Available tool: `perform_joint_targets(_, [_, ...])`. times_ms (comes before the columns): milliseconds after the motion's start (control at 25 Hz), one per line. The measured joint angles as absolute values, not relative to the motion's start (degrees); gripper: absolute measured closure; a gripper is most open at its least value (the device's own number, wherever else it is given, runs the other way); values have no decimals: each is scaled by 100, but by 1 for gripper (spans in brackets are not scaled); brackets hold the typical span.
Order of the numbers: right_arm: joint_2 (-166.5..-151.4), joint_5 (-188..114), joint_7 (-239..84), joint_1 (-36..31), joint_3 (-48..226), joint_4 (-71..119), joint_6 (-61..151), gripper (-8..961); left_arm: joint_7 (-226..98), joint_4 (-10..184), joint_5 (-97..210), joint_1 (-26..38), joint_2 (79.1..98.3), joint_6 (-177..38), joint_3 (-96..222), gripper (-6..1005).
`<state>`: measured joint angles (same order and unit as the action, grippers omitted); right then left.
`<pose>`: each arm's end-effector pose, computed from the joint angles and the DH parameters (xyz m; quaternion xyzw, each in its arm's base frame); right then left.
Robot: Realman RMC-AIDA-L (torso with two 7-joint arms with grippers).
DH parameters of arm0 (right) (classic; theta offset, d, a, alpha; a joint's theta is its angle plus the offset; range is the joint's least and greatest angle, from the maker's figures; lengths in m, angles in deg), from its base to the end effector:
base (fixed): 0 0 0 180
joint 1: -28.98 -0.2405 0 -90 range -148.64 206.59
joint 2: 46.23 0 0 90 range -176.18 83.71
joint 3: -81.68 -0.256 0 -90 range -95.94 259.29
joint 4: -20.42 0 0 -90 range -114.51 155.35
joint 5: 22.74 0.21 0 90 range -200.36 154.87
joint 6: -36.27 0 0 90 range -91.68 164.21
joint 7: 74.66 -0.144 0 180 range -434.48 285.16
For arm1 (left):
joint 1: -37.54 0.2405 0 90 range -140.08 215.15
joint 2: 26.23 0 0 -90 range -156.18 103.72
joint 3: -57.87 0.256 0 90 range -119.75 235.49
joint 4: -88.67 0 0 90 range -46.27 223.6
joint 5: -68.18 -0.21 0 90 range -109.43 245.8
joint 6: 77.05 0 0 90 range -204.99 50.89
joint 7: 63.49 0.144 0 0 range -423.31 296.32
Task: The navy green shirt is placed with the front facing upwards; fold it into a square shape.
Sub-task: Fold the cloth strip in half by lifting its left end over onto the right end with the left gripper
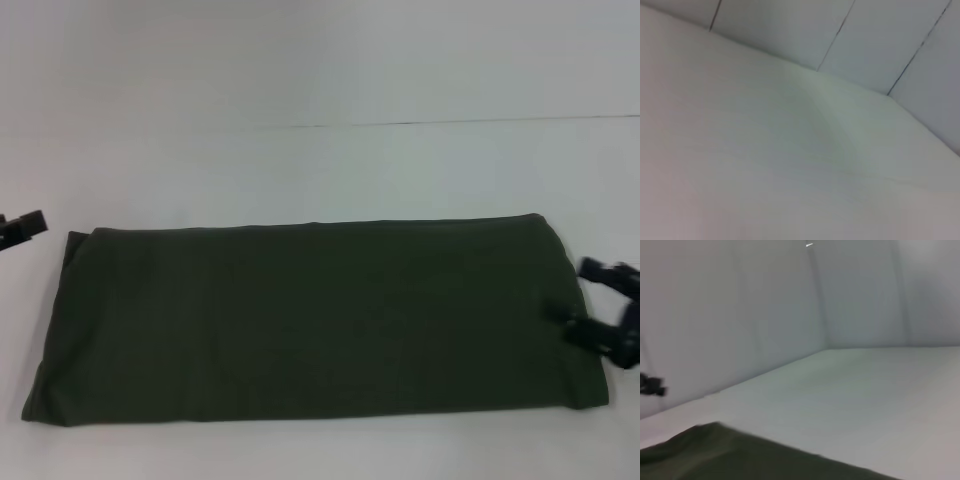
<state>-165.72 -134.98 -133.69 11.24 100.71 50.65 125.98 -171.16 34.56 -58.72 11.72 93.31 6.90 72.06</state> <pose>0.3475 0.2636 0.0221 -0.8660 0.2506 0.2976 0.3140 -0.3403 0.3239 0.1018 -0.7772 -0.4762 -0.2514 0.3255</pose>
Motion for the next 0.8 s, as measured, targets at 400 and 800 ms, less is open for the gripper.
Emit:
perform_joint_targets(400, [-16602, -13490, -13079, 690, 10660, 4799, 12182, 53, -19019, 2715, -6849, 1095, 9316, 958, 7850, 286])
perform_joint_targets(800, [-16605, -13499, -12976, 309, 10989, 4547, 12127, 53, -19780, 2238, -7004, 1135, 9498, 1074, 8287, 289])
